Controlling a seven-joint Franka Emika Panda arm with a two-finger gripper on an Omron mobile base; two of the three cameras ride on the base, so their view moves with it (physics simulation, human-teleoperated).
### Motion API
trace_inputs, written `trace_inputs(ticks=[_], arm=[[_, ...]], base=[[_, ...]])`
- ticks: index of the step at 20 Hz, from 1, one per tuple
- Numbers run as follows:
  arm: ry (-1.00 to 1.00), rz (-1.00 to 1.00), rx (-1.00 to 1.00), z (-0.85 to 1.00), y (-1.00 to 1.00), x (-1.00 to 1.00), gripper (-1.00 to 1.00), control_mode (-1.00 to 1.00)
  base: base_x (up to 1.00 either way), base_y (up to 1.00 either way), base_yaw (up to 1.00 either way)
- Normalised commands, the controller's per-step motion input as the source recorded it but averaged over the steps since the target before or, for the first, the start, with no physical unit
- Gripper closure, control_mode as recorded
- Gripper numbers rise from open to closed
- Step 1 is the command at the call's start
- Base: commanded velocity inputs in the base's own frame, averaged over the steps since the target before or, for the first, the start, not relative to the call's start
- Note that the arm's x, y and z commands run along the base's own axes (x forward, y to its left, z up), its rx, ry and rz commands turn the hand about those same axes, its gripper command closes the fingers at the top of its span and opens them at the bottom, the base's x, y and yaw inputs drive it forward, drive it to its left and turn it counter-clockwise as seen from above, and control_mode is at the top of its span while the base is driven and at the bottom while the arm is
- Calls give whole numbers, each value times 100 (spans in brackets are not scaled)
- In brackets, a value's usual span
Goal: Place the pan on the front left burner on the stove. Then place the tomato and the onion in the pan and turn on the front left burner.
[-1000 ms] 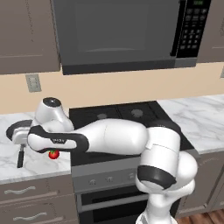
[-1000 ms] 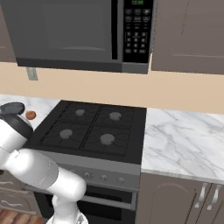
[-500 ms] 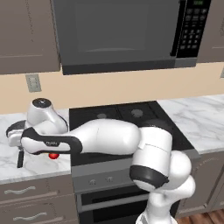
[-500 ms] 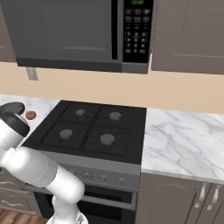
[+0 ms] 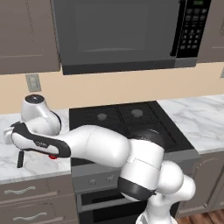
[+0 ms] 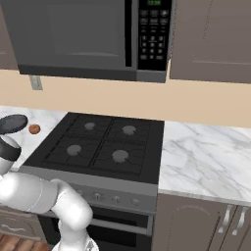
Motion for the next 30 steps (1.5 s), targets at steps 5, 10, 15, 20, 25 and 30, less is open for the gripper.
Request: trace_inputs(ticks=[5, 10, 15, 20, 25, 30], arm=[[0, -8, 0, -1, 0, 11, -100, -100], [0, -3, 0, -5, 0, 8, -100, -100], [0, 0, 0, -11, 0, 7, -100, -100], [1, 0, 0, -11, 0, 1, -100, -100], [0, 0, 0, -14, 0, 7, -100, -100], [0, 0, 1, -25, 0, 16, -100, -100]], base=[[0, 0, 0], [0, 0, 0], [0, 0, 0], [0, 0, 0], [0, 0, 0], [0, 0, 0]])
